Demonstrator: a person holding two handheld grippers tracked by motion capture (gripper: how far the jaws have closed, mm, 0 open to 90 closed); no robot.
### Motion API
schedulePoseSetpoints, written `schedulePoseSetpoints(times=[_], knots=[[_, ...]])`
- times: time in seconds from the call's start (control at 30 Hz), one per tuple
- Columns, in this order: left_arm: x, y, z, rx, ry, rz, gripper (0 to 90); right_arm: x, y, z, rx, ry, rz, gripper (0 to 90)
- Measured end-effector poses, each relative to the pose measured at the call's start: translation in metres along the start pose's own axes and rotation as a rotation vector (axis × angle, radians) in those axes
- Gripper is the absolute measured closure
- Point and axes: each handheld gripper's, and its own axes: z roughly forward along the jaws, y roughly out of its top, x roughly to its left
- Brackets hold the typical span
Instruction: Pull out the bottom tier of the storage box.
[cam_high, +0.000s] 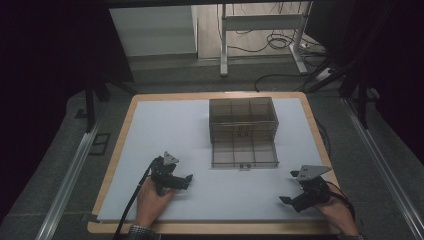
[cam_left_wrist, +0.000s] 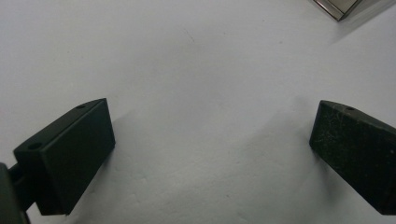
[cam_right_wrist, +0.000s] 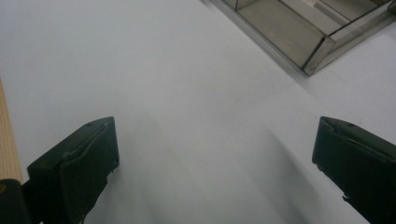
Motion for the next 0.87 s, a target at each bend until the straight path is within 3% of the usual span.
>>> schedulePoseSetpoints(times=[0.33, 0.87], knots=[[0.0, 0.0, 0.0, 0.0, 0.0, 0.0, 0.0, 0.0, -0.014, 0.003, 0.005, -0.001, 0.01, 0.3], [0.0, 0.0, 0.0, 0.0, 0.001, 0.001, 0.0, 0.001, -0.016, 0.004, 0.0, -0.006, 0.007, 0.1]])
